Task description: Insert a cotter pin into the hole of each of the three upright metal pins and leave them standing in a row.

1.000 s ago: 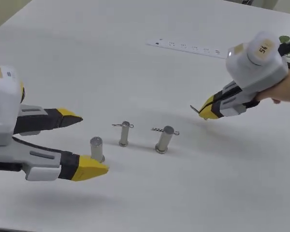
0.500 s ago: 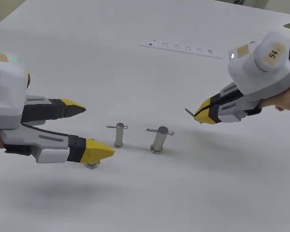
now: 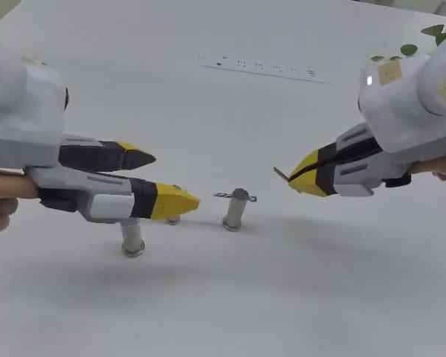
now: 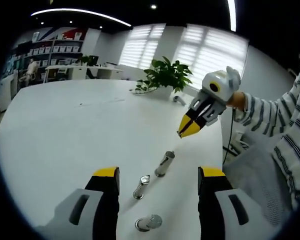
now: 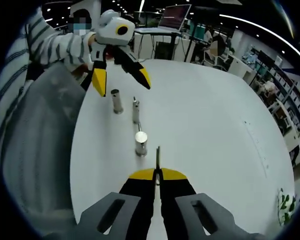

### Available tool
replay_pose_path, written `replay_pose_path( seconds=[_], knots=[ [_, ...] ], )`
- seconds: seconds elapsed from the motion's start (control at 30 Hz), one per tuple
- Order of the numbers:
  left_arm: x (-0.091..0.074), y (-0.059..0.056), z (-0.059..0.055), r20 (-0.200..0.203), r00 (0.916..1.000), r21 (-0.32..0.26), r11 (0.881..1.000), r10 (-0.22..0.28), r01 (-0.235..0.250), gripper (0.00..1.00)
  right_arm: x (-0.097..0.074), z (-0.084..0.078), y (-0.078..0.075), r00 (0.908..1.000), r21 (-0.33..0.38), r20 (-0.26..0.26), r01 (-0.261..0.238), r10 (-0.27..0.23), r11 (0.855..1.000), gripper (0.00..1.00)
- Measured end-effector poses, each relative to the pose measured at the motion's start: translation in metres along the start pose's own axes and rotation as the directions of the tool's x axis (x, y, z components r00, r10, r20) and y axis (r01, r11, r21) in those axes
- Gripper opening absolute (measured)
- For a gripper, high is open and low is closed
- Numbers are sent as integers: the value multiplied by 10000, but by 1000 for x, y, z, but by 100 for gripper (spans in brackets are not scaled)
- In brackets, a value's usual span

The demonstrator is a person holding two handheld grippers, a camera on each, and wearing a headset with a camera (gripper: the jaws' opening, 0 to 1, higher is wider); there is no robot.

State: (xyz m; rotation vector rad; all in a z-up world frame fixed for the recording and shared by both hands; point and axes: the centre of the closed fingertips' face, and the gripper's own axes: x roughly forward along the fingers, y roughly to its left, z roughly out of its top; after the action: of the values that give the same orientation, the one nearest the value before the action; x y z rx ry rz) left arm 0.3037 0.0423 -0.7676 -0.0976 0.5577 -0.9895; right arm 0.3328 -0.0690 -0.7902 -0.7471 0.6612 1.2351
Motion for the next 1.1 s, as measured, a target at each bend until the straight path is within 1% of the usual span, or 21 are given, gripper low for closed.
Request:
replay_pose_path(
  seconds=[0.1, 0.13, 0.17, 0.23, 0.27, 0.37, 0.43, 0.47, 0.53, 0.6, 0.67, 0.77, 0.8, 0.83, 0.9, 0.93, 1.03, 1.1],
  knots=[
    [6, 0, 1, -81, 9998, -232, 9996, -159, 157, 62, -1, 0, 4, 9999, -16, 63, 88, -88, 10000, 3],
    [7, -1, 1, -119, 9996, -350, 9991, -236, 232, 60, -1, 1, 5, 9998, -34, 97, 146, -145, 9999, 3],
    [9, -2, 2, -136, 9993, -497, 9982, -337, 330, 57, -2, 2, 7, 9998, -46, 114, 186, -185, 9998, 3],
    [12, -4, 4, -121, 9985, -513, 9973, -536, 529, 50, -2, 3, 8, 9995, -99, 172, 279, -277, 9996, 3],
    [14, -6, 6, -123, 9981, -490, 9970, -606, 599, 48, -1, 4, 8, 9993, -128, 183, 329, -327, 9994, 3],
    [18, -7, 9, -88, 9977, -517, 9964, -678, 672, 48, -1, 8, 12, 9988, -209, 261, 429, -423, 9989, 3],
    [20, -4, 11, -78, 9967, -813, 9935, -810, 801, 48, 0, 12, 16, 9983, -301, 325, 494, -484, 9983, 3],
    [21, -5, 12, -65, 9963, -1011, 9913, -858, 848, 48, 0, 14, 17, 9981, -370, 318, 538, -526, 9979, 3],
    [22, -6, 13, -62, 9953, -1231, 9879, -962, 947, 47, 0, 17, 20, 9977, -533, 352, 604, -585, 9968, 3],
    [24, -9, 14, -68, 9946, -1253, 9869, -1034, 1017, 47, 1, 22, 25, 9975, -529, 465, 554, -529, 9971, 3],
    [26, -12, 15, -94, 9934, -1275, 9854, -1146, 1125, 44, 1, 30, 31, 9965, -577, 704, 492, -451, 9971, 3],
    [28, -19, 16, -57, 9898, -1577, 9775, -1427, 1400, 39, 3, 36, 33, 9958, -685, 806, 501, -446, 9964, 3],
    [29, -20, 17, -45, 9895, -1635, 9763, -1447, 1420, 37, 4, 38, 34, 9957, -735, 823, 493, -432, 9961, 3],
    [29, -22, 18, 0, 9878, -1870, 9704, -1555, 1528, 35, 5, 39, 34, 9955, -756, 852, 485, -420, 9960, 3],
    [30, -25, 19, 20, 9856, -2044, 9648, -1689, 1657, 31, 6, 40, 35, 9951, -759, 910, 447, -377, 9961, 3],
    [30, -26, 19, -7, 9853, -2096, 9634, -1710, 1671, 30, 7, 41, 35, 9950, -770, 922, 454, -382, 9960, 3],
    [32, -29, 15, -282, 9837, -2292, 9591, -1774, 1664, 30, 8, 42, 35, 9952, -833, 904, 457, -382, 9955, 3],
    [33, -30, 13, -356, 9825, -2458, 9545, -1829, 1687, 29, 8, 43, 36, 9951, -839, 923, 434, -356, 9955, 3]
  ],
)
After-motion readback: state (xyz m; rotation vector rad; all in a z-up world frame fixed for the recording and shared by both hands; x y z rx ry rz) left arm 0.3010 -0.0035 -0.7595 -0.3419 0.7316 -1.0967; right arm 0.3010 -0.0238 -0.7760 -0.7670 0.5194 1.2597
